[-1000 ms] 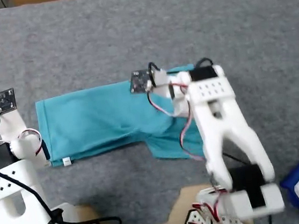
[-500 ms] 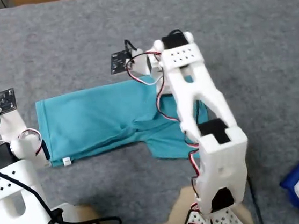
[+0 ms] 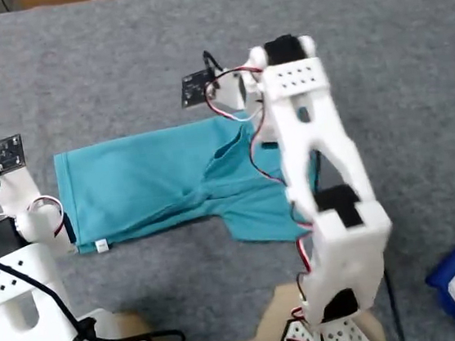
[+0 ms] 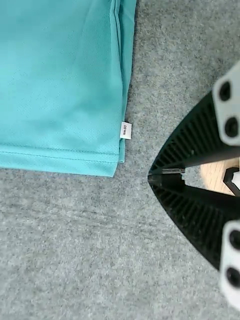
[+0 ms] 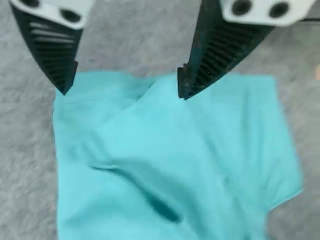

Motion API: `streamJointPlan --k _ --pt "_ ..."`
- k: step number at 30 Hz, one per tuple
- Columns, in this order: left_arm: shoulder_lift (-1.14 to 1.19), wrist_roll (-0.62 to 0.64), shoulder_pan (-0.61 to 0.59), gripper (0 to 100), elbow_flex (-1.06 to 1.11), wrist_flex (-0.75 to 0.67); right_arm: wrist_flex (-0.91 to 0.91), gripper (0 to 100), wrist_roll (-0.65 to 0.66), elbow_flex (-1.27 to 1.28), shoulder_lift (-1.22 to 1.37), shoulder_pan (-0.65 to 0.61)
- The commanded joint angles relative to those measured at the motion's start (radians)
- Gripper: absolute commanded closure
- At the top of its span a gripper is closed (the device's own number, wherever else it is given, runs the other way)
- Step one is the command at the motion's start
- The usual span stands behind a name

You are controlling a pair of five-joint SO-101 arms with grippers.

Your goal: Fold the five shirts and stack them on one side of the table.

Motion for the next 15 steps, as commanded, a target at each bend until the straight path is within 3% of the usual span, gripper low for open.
streamJointPlan --k 1,10,15 --pt "-0.018 -0.006 0.0 98 -0.035 0.008 0.012 67.0 0.048 0.196 -0.237 0.007" --pt "-0.018 -0.006 0.0 98 -0.035 0.008 -0.292 67.0 0.071 1.066 -0.754 -0.054" --pt "-0.018 -0.006 0.0 98 -0.035 0.008 -0.358 67.0 0.035 1.303 -0.905 -0.097"
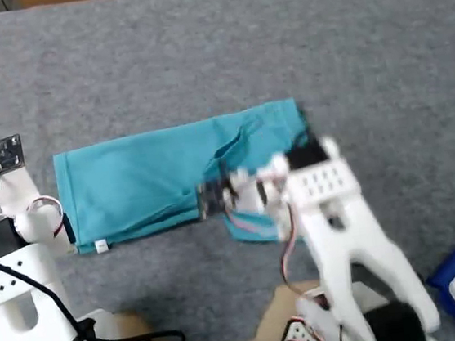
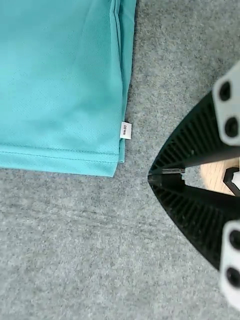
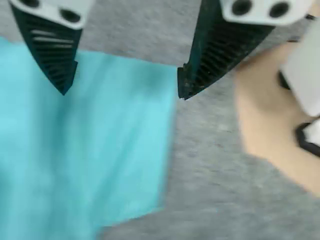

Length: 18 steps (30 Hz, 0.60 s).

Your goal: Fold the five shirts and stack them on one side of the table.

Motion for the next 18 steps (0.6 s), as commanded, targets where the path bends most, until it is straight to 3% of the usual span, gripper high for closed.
streamJointPlan --k 1,18 --pt "-0.018 -0.006 0.0 98 -0.035 0.008 -0.06 67.0 -0.026 0.133 -0.099 -0.018" --pt "-0.044 -0.006 -0.009 98 0.029 0.008 -0.315 67.0 -0.031 0.174 0.222 -0.012"
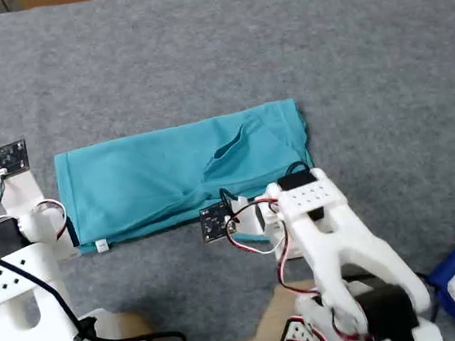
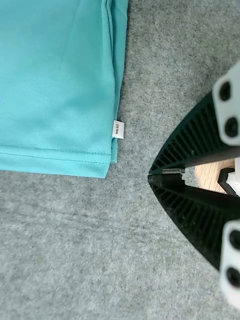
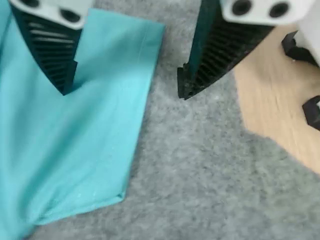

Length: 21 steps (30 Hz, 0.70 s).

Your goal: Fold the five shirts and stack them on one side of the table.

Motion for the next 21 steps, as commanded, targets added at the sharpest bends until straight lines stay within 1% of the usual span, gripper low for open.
streamJointPlan --k 1,3,9,12,18,21 --pt "-0.054 -0.006 -0.009 98 -0.011 0.008 -0.018 67.0 -0.014 -0.024 0.053 -0.005" --pt "-0.097 -0.006 -0.003 98 -0.009 0.008 -0.017 68.7 -0.015 -0.033 0.065 -0.005" --pt "-0.217 -0.006 0.0 98 -0.006 0.023 -0.026 85.7 -0.041 -0.035 0.065 -0.005" --pt "-0.242 -0.006 0.0 98 -0.005 0.038 -0.026 91.0 -0.043 -0.039 0.067 -0.005" --pt "-0.248 -0.008 0.0 98 -0.006 0.051 -0.021 92.1 -0.043 -0.093 0.065 0.036" --pt "-0.248 -0.035 0.0 98 -0.006 0.057 -0.015 92.1 -0.043 -0.156 0.065 0.061"
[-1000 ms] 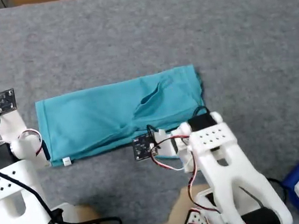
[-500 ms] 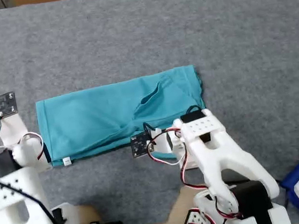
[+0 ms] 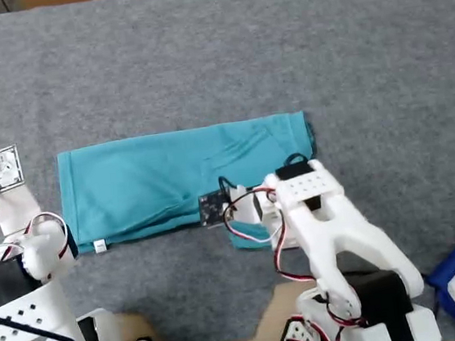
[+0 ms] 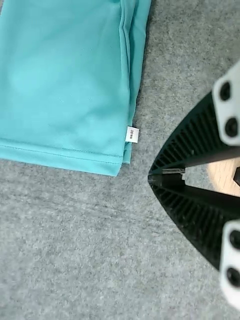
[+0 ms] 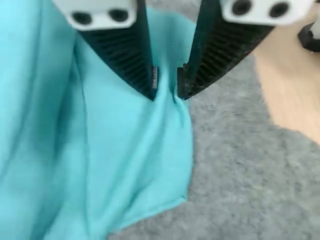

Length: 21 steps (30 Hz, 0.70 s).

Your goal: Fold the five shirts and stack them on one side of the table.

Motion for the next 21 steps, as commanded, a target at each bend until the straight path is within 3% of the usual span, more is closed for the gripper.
streamJointPlan --k 1,13,17,21 --pt "-0.01 -0.029 0.0 98 -0.006 0.011 0.014 92.1 -0.012 -0.09 0.002 0.035" --pt "-0.01 -0.031 0.0 98 -0.006 0.011 0.138 92.0 -0.008 -0.312 0.005 0.015" --pt "-0.01 -0.031 0.0 98 -0.006 0.011 0.236 92.0 0.005 -0.259 -0.027 -0.033" --pt "-0.012 -0.032 -0.005 98 -0.006 0.011 0.19 91.8 0.021 -0.082 -0.188 -0.082"
